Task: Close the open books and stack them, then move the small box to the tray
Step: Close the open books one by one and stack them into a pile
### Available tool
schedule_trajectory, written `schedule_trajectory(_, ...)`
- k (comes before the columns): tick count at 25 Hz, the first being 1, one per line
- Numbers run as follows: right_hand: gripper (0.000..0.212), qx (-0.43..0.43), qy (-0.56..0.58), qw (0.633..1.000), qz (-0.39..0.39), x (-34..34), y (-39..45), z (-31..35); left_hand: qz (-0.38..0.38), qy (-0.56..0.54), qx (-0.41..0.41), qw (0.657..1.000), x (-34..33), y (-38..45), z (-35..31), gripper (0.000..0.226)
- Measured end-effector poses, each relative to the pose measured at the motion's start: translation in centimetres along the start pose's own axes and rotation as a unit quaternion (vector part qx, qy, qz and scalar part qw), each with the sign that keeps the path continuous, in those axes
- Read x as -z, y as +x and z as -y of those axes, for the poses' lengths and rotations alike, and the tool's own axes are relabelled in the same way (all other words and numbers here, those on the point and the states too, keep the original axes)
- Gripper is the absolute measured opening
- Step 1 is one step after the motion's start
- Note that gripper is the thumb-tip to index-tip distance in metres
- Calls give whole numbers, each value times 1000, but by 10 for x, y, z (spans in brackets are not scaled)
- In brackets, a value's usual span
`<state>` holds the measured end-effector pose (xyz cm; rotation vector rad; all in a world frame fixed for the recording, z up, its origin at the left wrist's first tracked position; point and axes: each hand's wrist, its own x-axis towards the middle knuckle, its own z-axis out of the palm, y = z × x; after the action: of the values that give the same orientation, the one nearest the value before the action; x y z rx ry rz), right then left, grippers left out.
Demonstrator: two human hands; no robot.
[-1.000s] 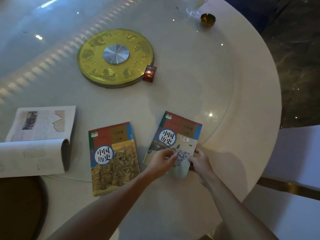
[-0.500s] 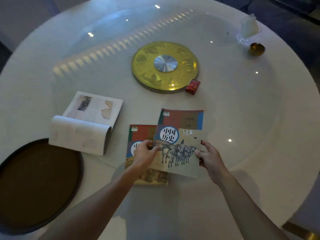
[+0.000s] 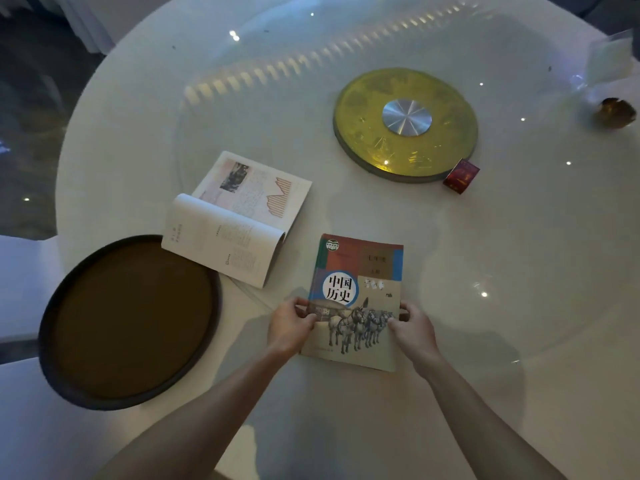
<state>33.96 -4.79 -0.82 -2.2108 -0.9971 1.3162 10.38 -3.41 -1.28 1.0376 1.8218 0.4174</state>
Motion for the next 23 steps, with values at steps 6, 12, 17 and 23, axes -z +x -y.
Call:
schedule_trajectory(6,14,23,-163,985,-46,-17,-1,-5,-20,143,-87,986,-3,3,1,27)
schedule_trajectory(12,10,7,-166,984,-59,-23,7,-12,36,153,-71,985,8,16,-1,34)
schedule_trajectory(17,44,-10,-200,975,-97,-27,3,3,69,75,-16,995,18,26,1,40)
schedule_trajectory(23,56,242,-279,921,-123,-64,1,83,11,-194,133,972,56,49,21,36)
